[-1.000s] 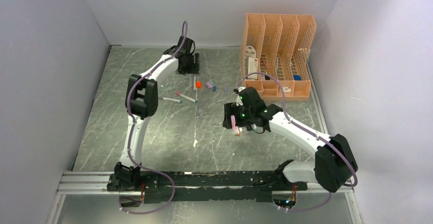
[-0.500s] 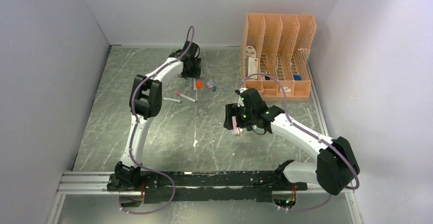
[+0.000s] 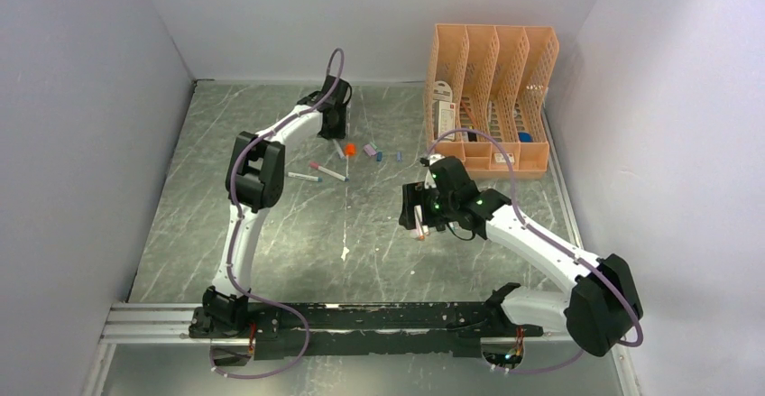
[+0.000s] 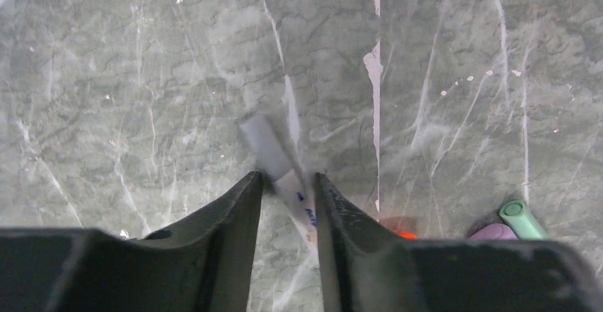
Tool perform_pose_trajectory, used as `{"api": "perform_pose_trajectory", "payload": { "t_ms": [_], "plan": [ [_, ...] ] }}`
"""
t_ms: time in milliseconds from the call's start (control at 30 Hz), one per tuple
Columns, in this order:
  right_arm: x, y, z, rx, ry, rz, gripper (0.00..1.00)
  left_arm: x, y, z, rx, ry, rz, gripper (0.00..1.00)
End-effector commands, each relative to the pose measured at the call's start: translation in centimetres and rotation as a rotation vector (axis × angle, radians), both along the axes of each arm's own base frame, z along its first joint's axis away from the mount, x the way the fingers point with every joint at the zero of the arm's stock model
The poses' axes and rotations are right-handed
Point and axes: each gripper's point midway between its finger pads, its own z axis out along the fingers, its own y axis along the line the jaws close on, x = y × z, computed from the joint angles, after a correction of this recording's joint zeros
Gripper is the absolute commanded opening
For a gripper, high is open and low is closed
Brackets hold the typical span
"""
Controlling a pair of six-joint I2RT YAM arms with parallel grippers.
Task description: Open the pen caps
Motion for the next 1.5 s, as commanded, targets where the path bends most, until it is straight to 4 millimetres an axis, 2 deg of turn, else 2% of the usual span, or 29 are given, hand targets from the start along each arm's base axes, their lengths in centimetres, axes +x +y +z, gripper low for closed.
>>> {"api": "perform_pose_trajectory", "payload": {
  "t_ms": [0, 100, 133, 200, 367, 567, 800, 933, 1167, 1367, 1467],
  "plan": [
    [0.4, -0.8, 1.6, -0.019, -0.041, -0.023, 0.81, -2.7, 1.5, -2.5, 0.048, 0.092, 0.001, 0.37],
    [0.7, -1.1, 2.3, -0.032, -0.059, -0.026, 0.81, -3.0, 2.0, -1.9, 0.044, 0.091, 0.008, 0.14],
    [0.8, -1.1, 2.5, -0.034, -0.064, -0.028, 0.81, -3.1, 2.1, -1.9, 0.044, 0.093, 0.009, 0.12],
    [0.9, -1.2, 3.0, -0.033, -0.076, -0.031, 0.81, -3.4, 2.5, -1.6, 0.046, 0.098, 0.015, 0.1],
    [1.1, -1.4, 4.3, -0.039, -0.101, -0.04, 0.81, -3.4, 2.7, 1.1, 0.014, 0.055, 0.017, 0.09],
    [1.1, -2.2, 5.9, -0.049, -0.132, -0.063, 0.81, -3.6, 1.6, 5.1, -0.076, 0.009, -0.035, 0.09],
    [0.8, -2.5, 7.1, -0.031, -0.148, -0.077, 0.81, -5.1, 0.6, 8.5, -0.162, -0.011, -0.101, 0.09],
    [0.8, -2.5, 7.2, -0.032, -0.149, -0.074, 0.81, -6.7, -0.2, 10.8, -0.228, -0.016, -0.148, 0.09],
    [2.0, -2.3, 7.3, -0.048, -0.165, -0.087, 0.81, -10.1, -1.5, 14.4, -0.376, 0.004, -0.263, 0.09],
    [3.9, -2.7, 6.8, -0.052, -0.161, -0.117, 0.81, -14.3, -2.6, 15.6, -0.505, 0.06, -0.392, 0.09],
    [5.8, -4.5, 6.6, -0.045, -0.162, -0.182, 0.81, -15.5, -2.1, 15.4, -0.535, 0.075, -0.394, 0.08]
  ]
}}
